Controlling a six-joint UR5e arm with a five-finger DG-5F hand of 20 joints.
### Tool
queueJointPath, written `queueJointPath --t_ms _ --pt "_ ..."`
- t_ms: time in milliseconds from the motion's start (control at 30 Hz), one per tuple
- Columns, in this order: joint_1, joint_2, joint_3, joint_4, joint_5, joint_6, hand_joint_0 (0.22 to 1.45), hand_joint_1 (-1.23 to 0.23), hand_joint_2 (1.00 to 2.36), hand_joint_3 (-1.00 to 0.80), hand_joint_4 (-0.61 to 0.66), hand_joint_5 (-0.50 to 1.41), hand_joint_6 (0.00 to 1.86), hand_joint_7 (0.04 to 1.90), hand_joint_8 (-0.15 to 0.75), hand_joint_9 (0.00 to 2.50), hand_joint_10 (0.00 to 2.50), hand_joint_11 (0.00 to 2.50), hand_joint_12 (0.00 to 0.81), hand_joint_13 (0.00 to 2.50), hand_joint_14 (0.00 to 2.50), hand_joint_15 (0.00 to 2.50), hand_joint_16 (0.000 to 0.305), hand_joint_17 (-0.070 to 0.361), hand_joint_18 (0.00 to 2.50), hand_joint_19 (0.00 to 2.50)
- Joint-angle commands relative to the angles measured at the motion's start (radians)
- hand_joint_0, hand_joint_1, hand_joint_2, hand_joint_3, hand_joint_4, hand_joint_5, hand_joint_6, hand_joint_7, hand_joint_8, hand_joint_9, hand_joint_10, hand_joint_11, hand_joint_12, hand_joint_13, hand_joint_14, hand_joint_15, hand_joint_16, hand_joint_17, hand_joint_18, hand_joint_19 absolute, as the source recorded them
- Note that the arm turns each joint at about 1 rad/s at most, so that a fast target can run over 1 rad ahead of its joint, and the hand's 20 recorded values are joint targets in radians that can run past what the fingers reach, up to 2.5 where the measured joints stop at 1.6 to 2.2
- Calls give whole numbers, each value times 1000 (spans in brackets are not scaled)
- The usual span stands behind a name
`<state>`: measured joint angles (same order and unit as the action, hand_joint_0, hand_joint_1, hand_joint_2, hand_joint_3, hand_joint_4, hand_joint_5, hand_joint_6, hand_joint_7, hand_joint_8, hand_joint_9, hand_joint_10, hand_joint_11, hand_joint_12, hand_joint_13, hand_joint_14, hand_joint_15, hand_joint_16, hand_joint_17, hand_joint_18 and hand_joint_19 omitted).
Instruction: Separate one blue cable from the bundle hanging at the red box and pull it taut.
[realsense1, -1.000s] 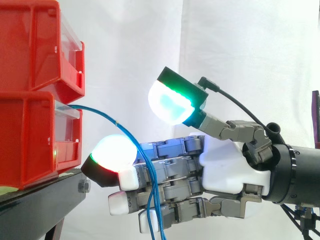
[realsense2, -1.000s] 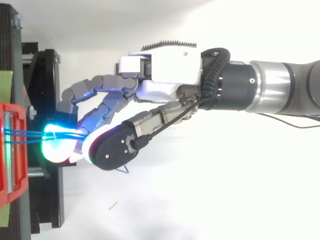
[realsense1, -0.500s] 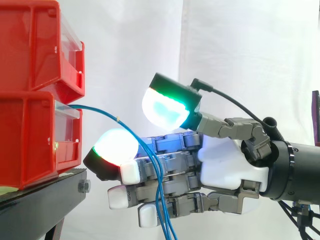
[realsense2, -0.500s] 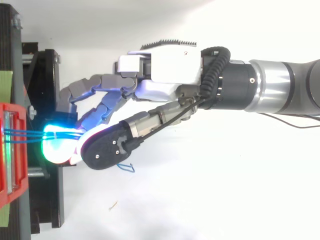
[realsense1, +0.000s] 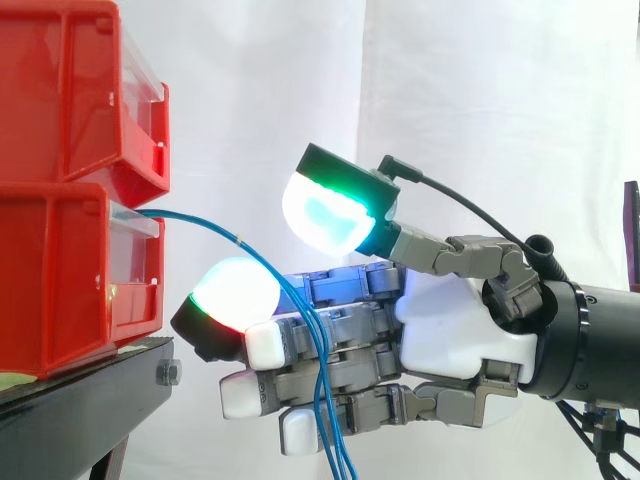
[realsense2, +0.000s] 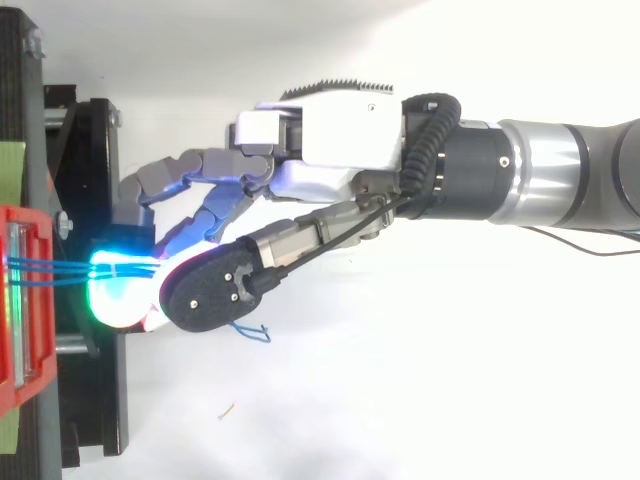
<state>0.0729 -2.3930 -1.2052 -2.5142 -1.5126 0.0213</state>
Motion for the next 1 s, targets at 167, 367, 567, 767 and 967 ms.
queueJointPath --t_ms 167,367,567,767,967 --pt "-1 0 -1 -2 0 -1 716 -553 1025 -147 263 -110 504 1152 350 939 14 448 313 770 14 395 33 74 816 492" --pt "-1 0 -1 0 2 -1 726 -604 1025 -159 261 -108 504 1182 350 951 17 475 308 785 14 400 32 73 829 508" --pt "-1 0 -1 -3 2 -1 628 -529 1011 -381 251 -102 503 1228 360 951 17 480 311 795 15 411 34 76 852 493" --pt "-1 0 -1 -6 2 -9 616 -453 1003 -465 234 -86 502 1340 373 1056 21 607 316 910 18 520 34 76 904 518" --pt "-1 2 -1 -23 -1 -18 651 -521 1011 -385 223 -77 501 1479 382 1158 21 801 345 1122 24 764 35 80 910 508"
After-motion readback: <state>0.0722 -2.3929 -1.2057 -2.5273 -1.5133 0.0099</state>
